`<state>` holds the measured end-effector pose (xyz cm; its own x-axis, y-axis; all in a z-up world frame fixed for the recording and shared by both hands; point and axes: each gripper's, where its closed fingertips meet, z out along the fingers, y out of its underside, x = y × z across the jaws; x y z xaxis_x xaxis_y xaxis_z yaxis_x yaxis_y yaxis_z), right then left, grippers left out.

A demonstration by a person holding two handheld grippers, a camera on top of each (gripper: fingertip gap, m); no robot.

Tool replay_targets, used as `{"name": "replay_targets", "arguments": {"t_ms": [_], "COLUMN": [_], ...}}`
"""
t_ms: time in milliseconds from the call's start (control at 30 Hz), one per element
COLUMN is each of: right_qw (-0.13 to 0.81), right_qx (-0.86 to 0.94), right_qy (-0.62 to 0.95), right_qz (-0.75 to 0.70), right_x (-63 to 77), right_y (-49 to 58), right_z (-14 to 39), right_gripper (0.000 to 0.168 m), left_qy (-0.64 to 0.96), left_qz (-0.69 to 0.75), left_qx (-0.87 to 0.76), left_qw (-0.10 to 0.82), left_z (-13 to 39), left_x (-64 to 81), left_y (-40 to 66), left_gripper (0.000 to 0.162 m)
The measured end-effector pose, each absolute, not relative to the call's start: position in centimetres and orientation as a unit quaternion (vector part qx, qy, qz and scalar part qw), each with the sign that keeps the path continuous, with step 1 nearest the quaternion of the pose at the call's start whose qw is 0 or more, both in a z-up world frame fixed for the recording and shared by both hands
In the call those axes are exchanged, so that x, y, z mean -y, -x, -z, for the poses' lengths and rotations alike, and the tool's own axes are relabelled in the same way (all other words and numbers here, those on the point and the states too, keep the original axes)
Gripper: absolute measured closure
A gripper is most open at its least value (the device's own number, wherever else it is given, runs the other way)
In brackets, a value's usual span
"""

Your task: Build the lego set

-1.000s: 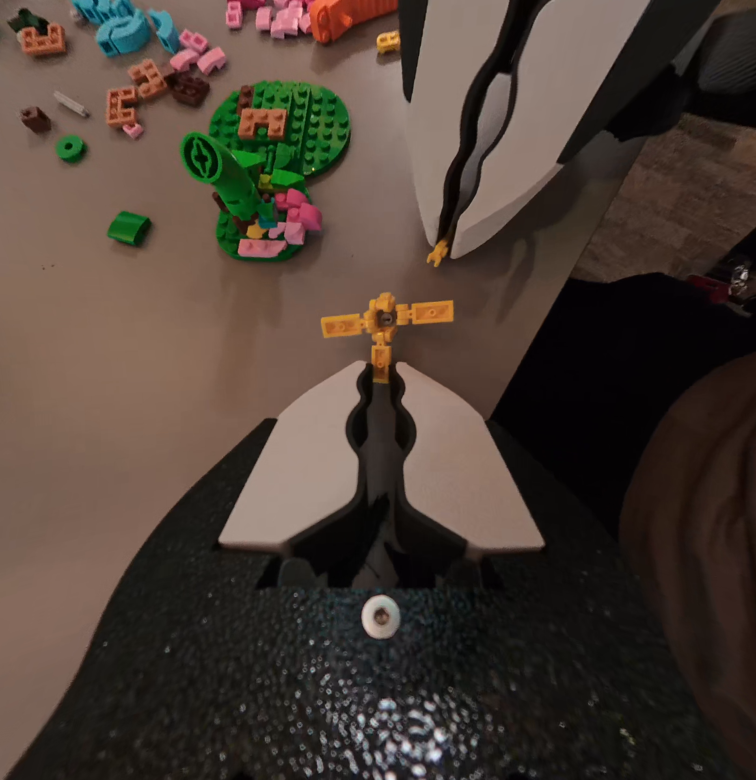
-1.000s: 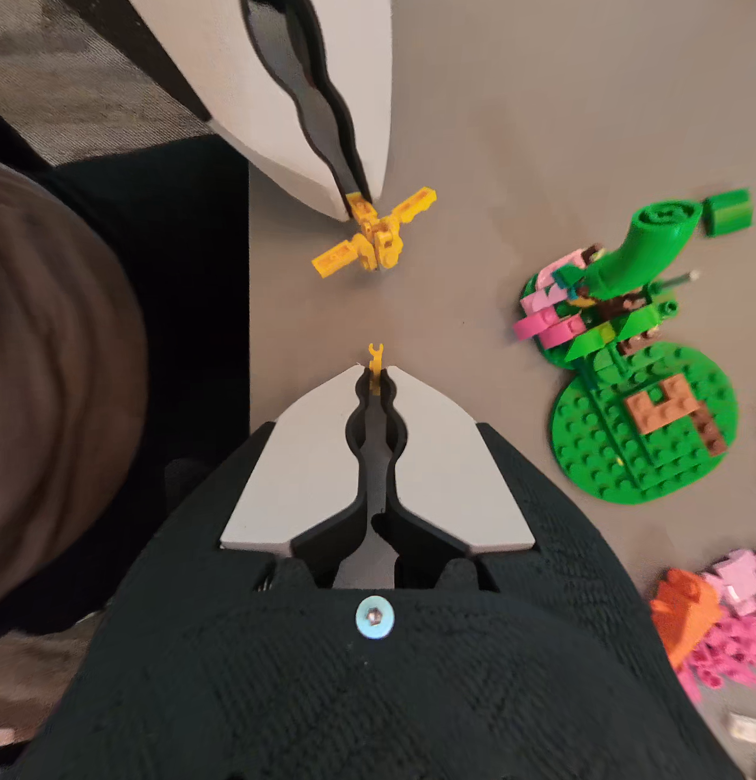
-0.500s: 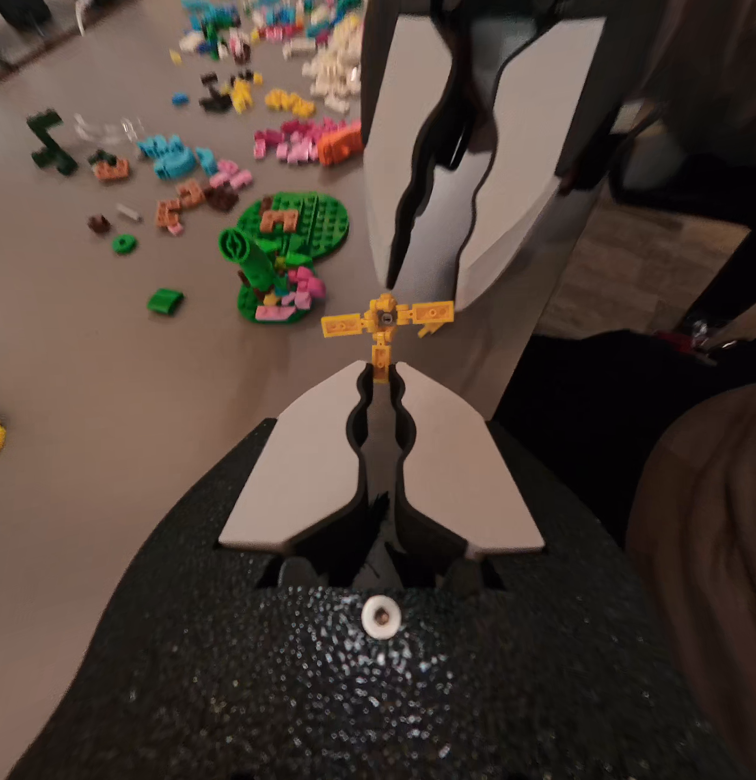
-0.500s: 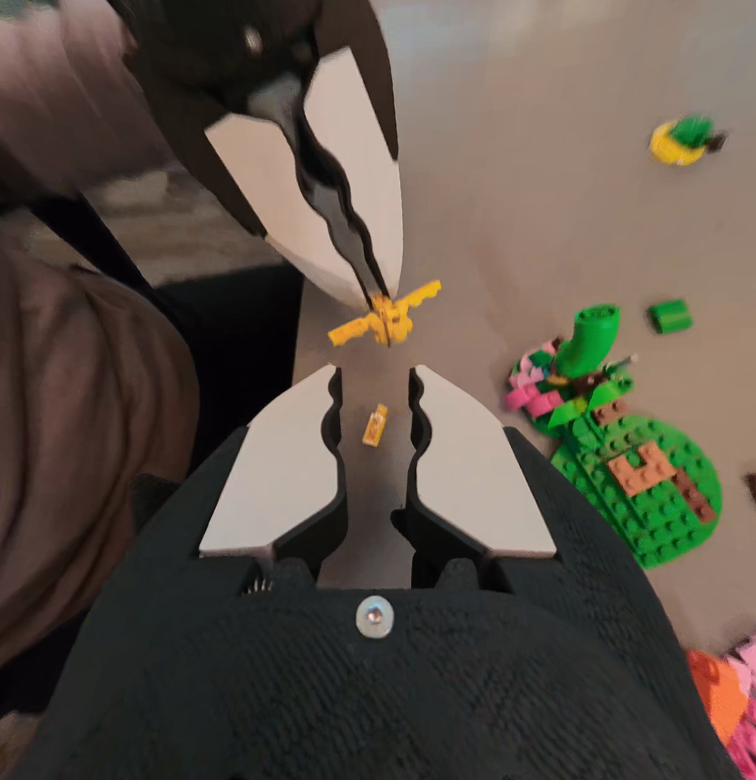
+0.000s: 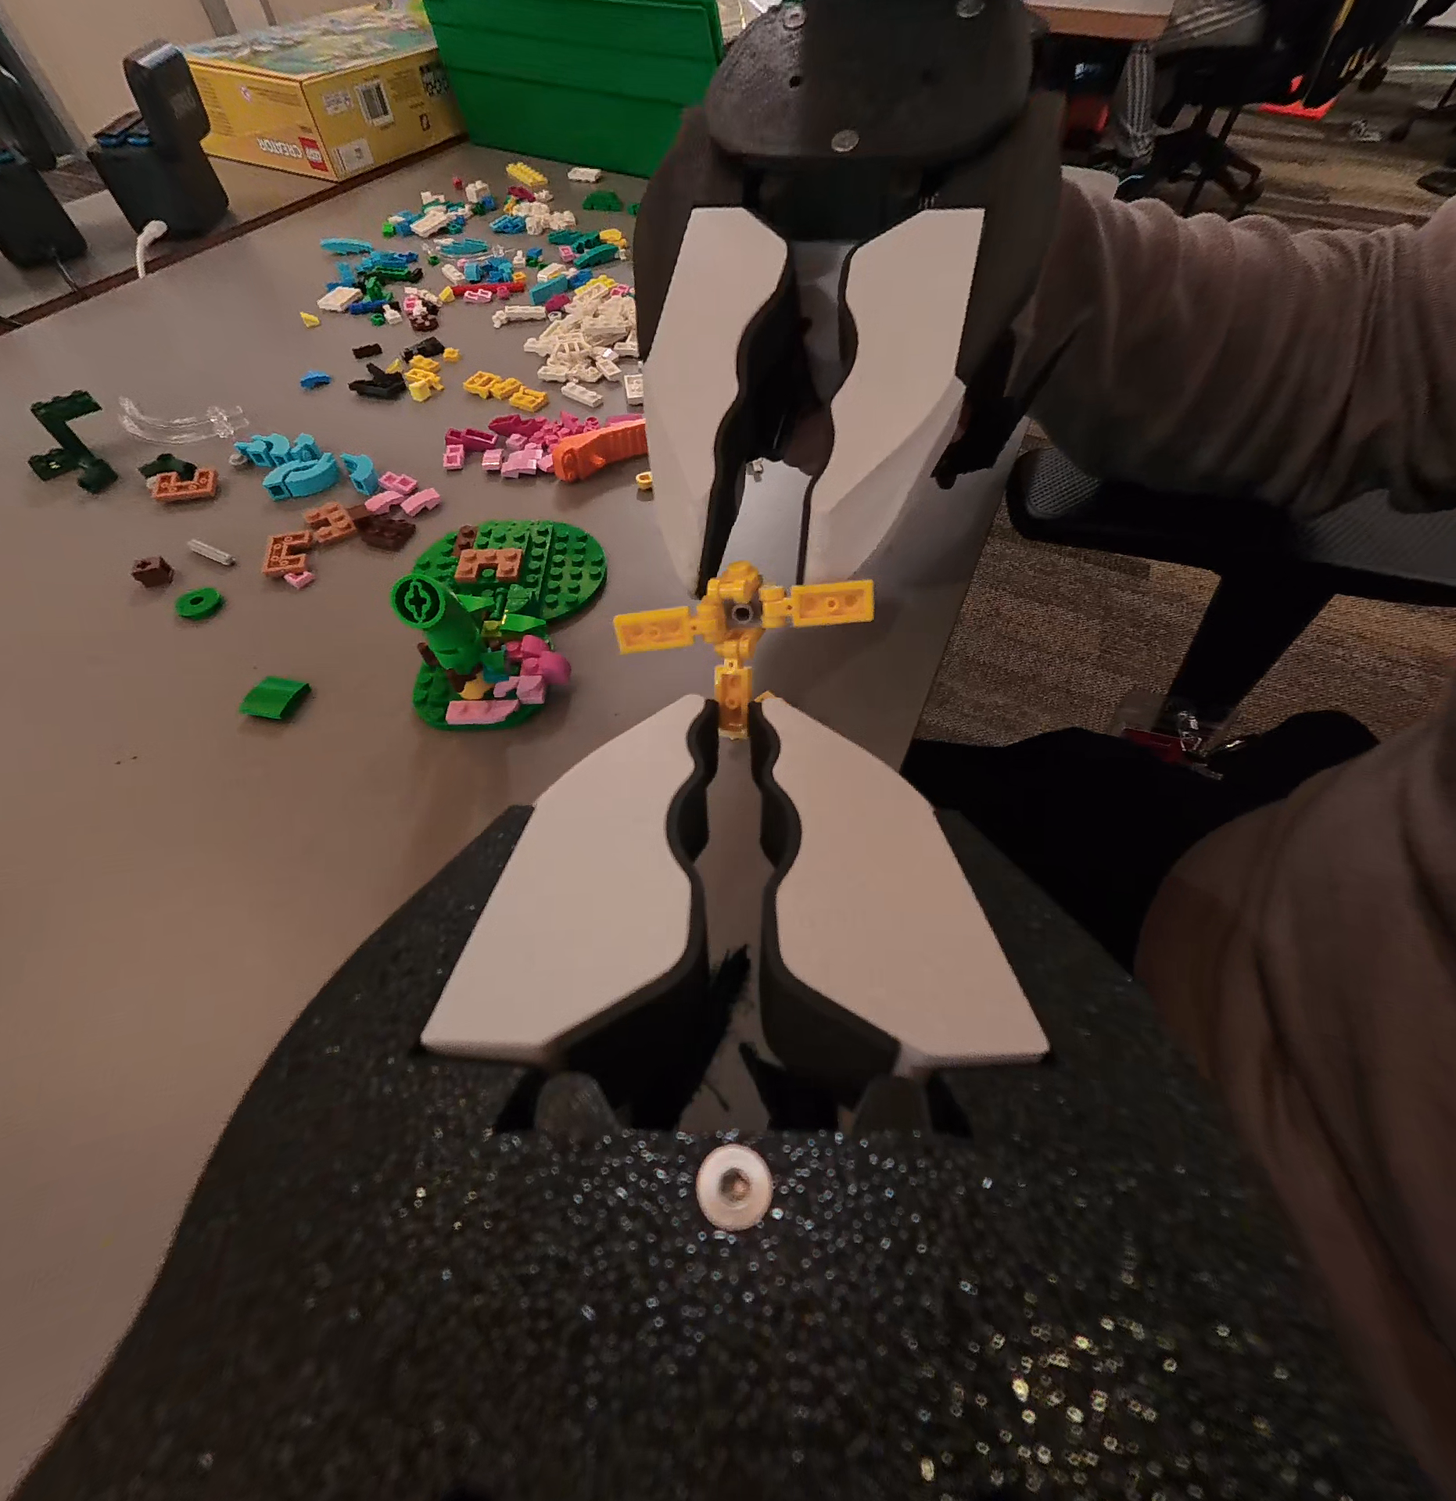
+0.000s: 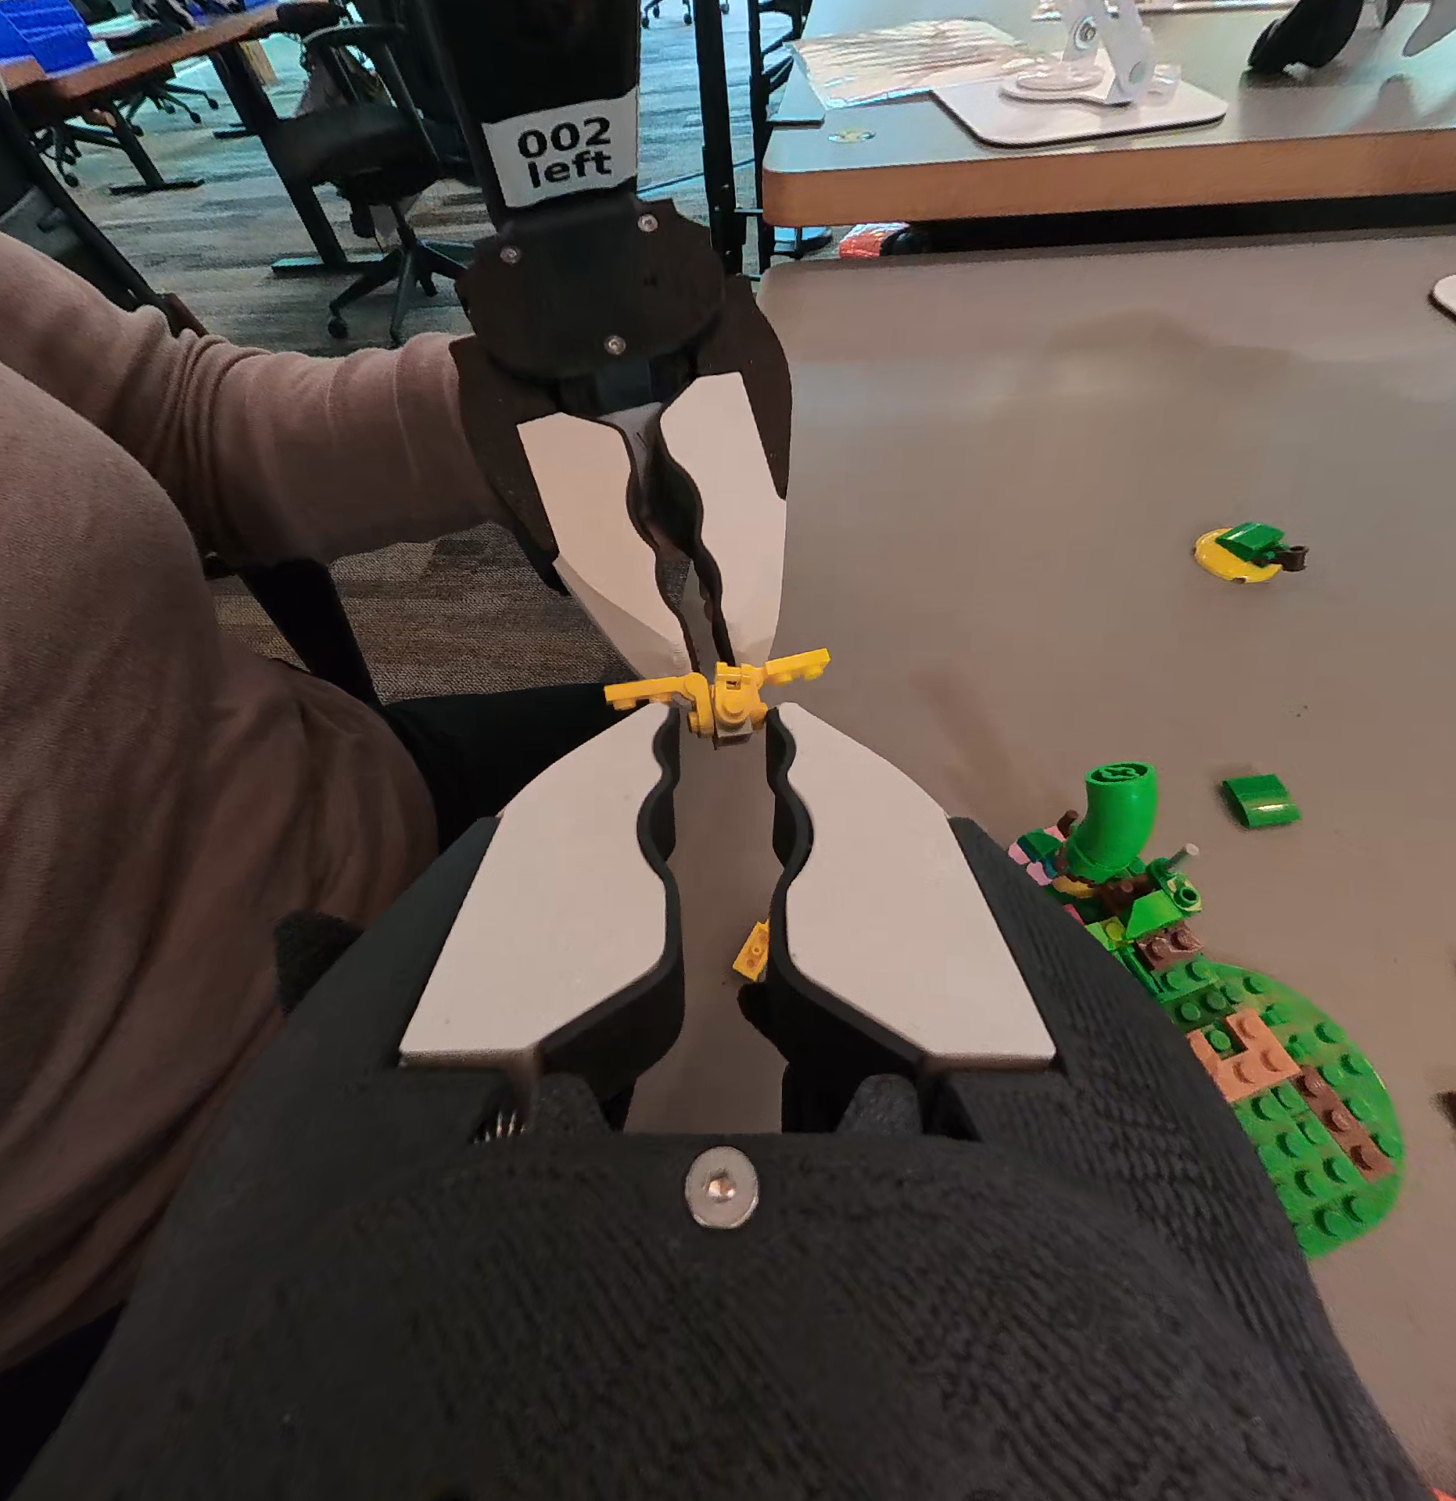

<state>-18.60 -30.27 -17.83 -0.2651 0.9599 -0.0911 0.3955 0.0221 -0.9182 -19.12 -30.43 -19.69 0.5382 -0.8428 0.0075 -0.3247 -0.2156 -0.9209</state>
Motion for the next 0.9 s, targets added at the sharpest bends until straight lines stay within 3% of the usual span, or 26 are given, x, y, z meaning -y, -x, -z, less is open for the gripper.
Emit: {"name": "replay_targets", "arguments": {"t_ms": [300,567,900], "right_qw": [0.287,0.269,0.246], "right_qx": [0.669,0.728,0.746], "right_qy": [0.525,0.537,0.545], "right_qz": [-0.441,-0.331,-0.294], "right_x": [30.6,31.1,31.4], "right_y": [18.4,18.7,19.4], "right_z": [19.0,22.1,24.5], "right_gripper": [0.152,0.152,0.152], "left_qy": [0.742,0.744,0.731], "left_qz": [0.239,0.063,0.002], "left_qx": [-0.436,-0.587,-0.652], "left_qw": [0.45,0.313,0.203], "left_z": [20.8,23.5,25.8], "left_x": [30.9,31.3,31.7], "left_y": [19.0,20.1,21.1], "left_gripper": [0.155,0.154,0.154]}}
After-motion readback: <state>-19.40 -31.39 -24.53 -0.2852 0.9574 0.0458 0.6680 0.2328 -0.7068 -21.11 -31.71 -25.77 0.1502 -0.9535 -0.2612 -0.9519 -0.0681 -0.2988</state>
